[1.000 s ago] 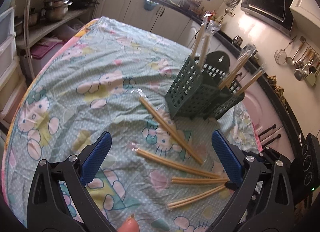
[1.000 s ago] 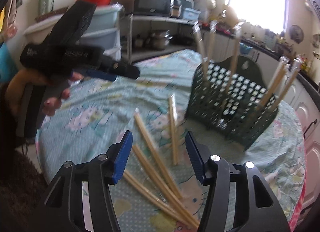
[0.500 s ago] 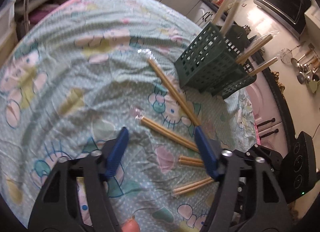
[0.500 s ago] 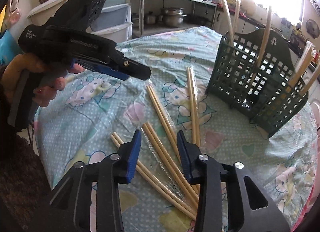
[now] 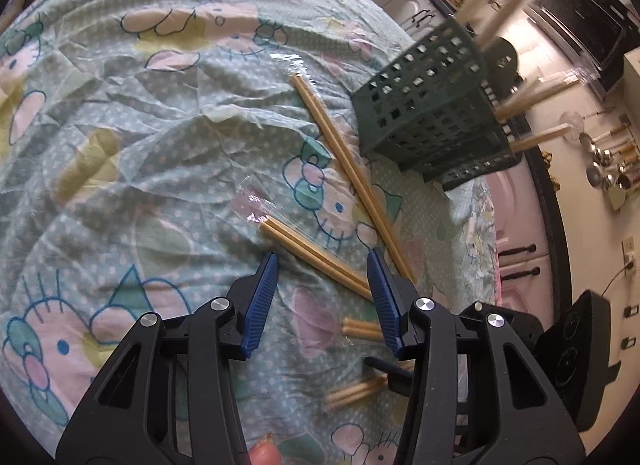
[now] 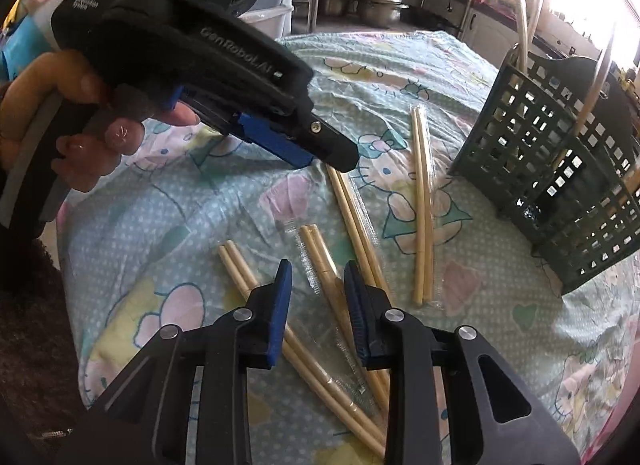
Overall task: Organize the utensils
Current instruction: 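Lower both open tools onto the wrapped chopsticks on the cloth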
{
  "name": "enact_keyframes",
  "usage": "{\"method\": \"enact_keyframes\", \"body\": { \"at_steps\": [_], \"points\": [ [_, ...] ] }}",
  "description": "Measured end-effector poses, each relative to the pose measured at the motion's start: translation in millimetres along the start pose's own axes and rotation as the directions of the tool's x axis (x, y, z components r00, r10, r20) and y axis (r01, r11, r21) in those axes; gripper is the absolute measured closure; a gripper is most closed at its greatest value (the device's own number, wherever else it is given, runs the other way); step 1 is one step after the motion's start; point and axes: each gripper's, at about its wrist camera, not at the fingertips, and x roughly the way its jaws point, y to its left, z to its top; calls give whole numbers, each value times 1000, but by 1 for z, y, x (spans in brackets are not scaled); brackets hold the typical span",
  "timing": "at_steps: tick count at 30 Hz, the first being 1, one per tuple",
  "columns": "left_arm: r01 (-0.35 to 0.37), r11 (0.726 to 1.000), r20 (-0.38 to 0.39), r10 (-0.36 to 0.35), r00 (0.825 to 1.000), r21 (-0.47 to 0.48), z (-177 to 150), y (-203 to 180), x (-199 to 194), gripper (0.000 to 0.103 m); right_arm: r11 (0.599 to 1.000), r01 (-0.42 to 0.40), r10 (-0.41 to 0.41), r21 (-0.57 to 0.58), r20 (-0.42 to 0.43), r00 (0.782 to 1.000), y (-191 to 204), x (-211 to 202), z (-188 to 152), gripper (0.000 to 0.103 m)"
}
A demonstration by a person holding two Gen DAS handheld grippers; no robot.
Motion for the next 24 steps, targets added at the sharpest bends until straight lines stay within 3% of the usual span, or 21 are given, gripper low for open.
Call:
{"method": "enact_keyframes", "body": {
  "at_steps": [7,18,24],
  "points": [
    [7,999,3,-7,1000,-39,12,6,4,67,999,8,-8,-31,-18,1000,3,10,7,81],
    [-24,998,22,25,999,-56,19,14,7,89,995,37,-38,-90,-11,999,12,11,11,95],
    [0,997,40,3,999,-76,22,20,7,91,996,46,-43,-75,41,998,14,-3,14,97]
  ]
}}
